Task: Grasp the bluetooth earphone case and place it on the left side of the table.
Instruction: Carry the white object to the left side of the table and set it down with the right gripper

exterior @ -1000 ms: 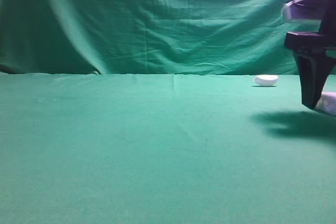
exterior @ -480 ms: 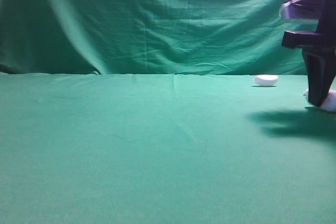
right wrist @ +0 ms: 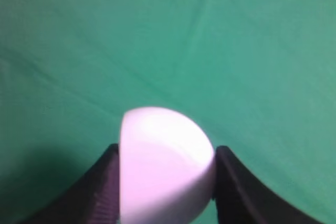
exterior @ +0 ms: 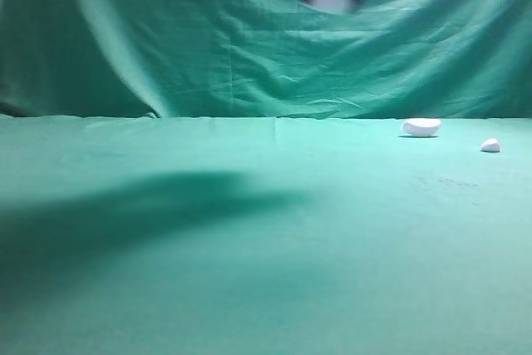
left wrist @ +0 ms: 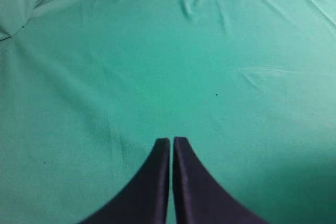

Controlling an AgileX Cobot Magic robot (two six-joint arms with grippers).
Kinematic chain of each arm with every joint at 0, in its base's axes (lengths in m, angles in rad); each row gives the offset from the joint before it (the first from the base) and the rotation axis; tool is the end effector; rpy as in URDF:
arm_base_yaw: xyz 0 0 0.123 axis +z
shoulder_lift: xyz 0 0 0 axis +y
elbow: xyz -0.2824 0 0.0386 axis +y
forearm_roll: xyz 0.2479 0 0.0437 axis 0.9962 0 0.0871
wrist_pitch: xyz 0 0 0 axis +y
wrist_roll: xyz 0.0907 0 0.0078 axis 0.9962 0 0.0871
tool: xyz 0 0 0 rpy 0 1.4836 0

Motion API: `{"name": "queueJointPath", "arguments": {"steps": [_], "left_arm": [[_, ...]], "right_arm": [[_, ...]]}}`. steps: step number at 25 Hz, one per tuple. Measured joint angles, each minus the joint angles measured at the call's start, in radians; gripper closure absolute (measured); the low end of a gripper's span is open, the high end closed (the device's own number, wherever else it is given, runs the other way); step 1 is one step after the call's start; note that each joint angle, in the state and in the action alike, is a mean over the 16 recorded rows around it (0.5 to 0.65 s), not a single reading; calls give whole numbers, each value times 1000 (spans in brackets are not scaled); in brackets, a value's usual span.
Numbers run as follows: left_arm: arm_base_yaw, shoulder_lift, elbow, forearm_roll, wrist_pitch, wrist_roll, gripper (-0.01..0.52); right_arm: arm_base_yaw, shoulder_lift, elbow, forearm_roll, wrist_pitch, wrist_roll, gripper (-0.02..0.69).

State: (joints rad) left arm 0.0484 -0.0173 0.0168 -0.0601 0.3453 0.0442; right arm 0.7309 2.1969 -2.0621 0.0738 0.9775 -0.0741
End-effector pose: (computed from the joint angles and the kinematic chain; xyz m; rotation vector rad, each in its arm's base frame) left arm 0.0529 0.0007 0.1773 -0.0412 1.8273 0.0068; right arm 0.3652 0.3349 0.2615 -1.0006 2.4312 0.3278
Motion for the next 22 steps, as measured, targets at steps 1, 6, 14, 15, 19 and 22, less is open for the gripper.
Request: {"name": "queueJointPath", "arguments": {"steps": [1, 6, 14, 15, 19, 22], "left_arm": [[0, 0, 0, 0, 0, 0, 514], [0, 0, 0, 0, 0, 0, 514], [0, 0, 0, 0, 0, 0, 514], [0, 0, 0, 0, 0, 0, 514], [0, 0, 0, 0, 0, 0, 514], [0, 0, 0, 0, 0, 0, 514]], "right_arm": [[26, 38, -39, 0, -1, -1, 340], [123, 200, -177, 2, -25, -6, 340], [182, 322, -246, 2, -89, -13, 273], [184, 327, -250, 2, -94, -13, 252], [187, 334, -277, 2, -90, -15, 172], [187, 320, -308, 1, -59, -15, 123]]}}
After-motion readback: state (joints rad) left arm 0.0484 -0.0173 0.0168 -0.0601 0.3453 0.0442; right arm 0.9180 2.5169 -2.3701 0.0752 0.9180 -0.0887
